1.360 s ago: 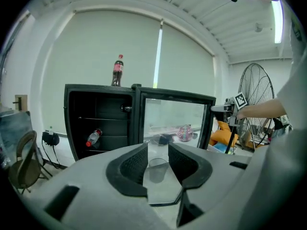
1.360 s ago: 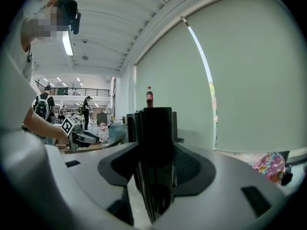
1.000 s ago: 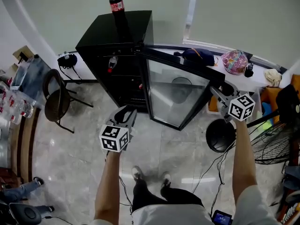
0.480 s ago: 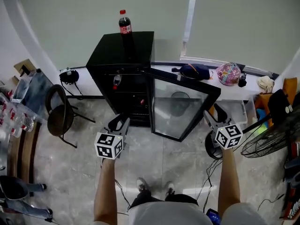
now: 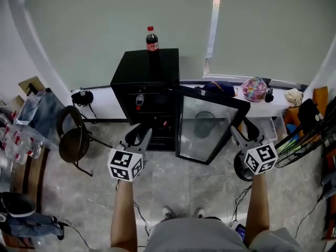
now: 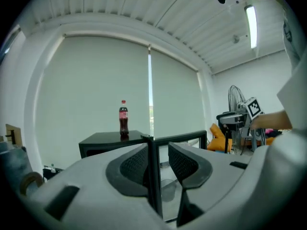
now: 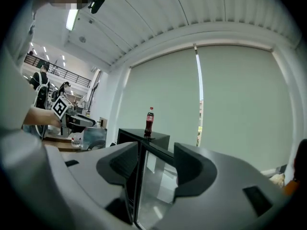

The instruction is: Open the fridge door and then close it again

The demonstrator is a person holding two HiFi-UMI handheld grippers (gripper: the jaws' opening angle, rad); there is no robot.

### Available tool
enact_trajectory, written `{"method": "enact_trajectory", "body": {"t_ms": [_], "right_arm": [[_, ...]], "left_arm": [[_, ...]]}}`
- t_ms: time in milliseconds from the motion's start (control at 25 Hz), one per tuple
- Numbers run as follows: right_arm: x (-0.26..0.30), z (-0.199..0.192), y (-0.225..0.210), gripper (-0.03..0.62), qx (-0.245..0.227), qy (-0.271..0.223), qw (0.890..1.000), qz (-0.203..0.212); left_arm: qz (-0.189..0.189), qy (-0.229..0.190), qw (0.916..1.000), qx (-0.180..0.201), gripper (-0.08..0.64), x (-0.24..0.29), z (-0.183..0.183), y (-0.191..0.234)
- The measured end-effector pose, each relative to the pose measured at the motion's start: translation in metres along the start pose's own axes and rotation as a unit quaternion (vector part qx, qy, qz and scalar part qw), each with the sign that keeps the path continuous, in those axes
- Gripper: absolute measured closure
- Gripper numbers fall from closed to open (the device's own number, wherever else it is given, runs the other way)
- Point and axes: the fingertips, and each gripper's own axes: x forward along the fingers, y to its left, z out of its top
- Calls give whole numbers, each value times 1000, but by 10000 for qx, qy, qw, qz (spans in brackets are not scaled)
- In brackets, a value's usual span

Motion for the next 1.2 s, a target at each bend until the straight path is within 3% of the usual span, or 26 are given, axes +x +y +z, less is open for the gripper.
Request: {"method": "enact_trajectory", "body": {"t_ms": [120,320,640,1200], "right_arm": [[-5,13,17,364,57,-189,9998,-74],[-10,30,39,362,-192,-296,9994,-39],[-15,38,52,362,-310,-382,9988,84],[-21,2,24,362,-152,65,9998,-143]], "left_arm": [[26,-262,9997,16,428,-15,13,-1],[54,-206,9993,323,428,-29,19,-4],[61,-352,9983,466,428,-37,33,-7],[-188,-57,9991,374,428,-23,11,-13]]}}
